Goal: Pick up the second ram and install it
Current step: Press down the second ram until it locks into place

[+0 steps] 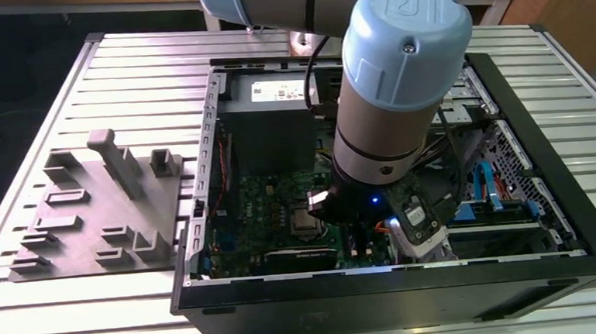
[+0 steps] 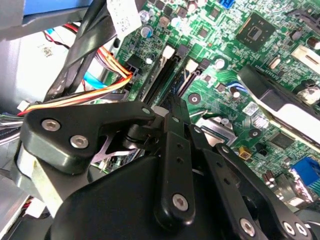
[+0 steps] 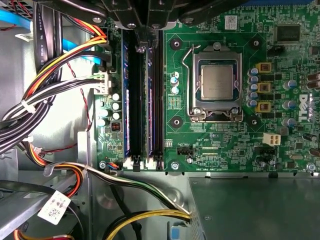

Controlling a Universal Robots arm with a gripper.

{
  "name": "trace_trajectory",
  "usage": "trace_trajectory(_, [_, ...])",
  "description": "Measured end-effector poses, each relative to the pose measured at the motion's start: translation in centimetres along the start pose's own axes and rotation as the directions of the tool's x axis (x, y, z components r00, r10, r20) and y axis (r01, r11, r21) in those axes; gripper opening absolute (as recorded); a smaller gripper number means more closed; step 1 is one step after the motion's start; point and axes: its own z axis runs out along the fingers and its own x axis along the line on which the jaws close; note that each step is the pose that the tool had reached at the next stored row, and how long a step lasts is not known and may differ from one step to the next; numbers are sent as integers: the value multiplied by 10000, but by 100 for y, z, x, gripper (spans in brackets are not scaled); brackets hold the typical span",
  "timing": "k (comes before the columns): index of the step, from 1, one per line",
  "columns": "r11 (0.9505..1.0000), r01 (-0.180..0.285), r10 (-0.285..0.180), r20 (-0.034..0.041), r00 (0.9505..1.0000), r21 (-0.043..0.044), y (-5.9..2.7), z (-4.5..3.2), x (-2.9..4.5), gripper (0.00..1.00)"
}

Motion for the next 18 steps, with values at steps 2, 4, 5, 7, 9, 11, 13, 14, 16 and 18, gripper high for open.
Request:
trace_trajectory(2, [10000, 0, 0, 1, 10000, -3, 0, 2, 0, 7])
trace_trajectory(4, [10000, 0, 0, 0, 10000, -2, 0, 1, 0, 7])
trace_trajectory(5, [10000, -1, 1, 1, 10000, -2, 0, 2, 0, 7])
trace_trajectory(7, [10000, 0, 0, 2, 10000, -6, 1, -4, 0, 7])
trace_trajectory(9, [10000, -2, 2, 5, 10000, -20, 8, -68, -3, 7])
trace_trajectory(11, [10000, -1, 1, 1, 10000, -5, 13, -164, -6, 7])
trace_trajectory(13, [10000, -1, 1, 1, 10000, -3, 17, -219, -8, 7])
trace_trajectory(14, [10000, -1, 1, 1, 10000, -5, 17, -219, -8, 7])
trace_trajectory(16, [10000, -1, 1, 2, 10000, -7, 18, -219, -8, 7])
trace_trajectory(18, [10000, -1, 1, 0, 10000, -6, 38, -218, -8, 7])
